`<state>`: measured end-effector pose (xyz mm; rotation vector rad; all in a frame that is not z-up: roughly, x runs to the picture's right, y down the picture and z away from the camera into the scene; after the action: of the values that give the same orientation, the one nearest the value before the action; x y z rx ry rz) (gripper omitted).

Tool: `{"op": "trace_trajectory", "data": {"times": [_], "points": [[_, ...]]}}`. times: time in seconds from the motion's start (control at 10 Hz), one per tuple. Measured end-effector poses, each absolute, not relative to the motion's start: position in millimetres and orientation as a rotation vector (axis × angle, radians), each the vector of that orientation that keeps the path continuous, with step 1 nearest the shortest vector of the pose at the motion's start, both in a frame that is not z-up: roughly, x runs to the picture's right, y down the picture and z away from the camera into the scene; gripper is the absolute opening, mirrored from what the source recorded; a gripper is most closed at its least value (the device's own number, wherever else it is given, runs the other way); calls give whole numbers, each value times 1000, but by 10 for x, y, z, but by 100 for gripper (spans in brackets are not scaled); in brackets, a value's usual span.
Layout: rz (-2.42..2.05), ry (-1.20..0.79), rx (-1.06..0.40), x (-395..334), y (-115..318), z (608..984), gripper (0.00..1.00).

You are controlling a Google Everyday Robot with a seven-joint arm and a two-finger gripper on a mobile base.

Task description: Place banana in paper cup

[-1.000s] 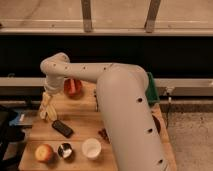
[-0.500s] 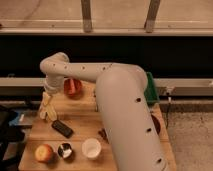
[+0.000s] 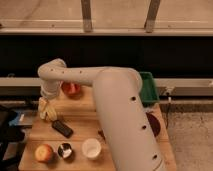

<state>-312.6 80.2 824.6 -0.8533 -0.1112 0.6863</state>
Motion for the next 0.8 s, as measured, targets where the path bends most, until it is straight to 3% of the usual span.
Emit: {"op": "trace_trajectory", "data": {"times": [0.7,0.8], "points": [[578,-15,-936,-3535,1223,8524,73],[553,28,-946,-3560,1323,8606,69]]}}
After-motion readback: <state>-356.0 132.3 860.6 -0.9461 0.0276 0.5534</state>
